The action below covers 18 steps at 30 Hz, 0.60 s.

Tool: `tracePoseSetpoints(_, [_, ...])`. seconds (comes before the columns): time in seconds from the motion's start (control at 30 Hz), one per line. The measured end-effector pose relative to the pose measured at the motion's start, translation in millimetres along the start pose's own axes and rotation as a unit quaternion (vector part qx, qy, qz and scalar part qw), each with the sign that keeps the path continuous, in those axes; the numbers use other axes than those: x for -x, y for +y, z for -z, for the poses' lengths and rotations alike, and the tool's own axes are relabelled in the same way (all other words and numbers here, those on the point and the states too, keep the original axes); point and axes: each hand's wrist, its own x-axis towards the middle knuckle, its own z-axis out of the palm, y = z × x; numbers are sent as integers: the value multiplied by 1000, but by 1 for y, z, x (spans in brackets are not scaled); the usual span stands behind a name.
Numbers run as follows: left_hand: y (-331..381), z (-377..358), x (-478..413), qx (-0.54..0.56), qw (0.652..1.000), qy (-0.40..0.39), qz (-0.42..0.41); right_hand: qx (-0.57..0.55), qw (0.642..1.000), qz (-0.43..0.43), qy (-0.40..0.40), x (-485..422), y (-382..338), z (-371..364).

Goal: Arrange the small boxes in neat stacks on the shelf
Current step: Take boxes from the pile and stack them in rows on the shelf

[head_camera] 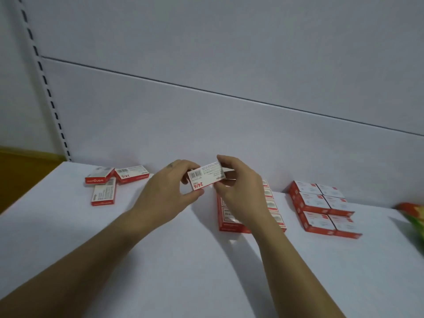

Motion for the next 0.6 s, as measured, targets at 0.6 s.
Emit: tracePoseSetpoints(0.6, [-6, 11, 19, 143, 988, 30, 54, 78, 991, -54, -90, 10, -32, -30])
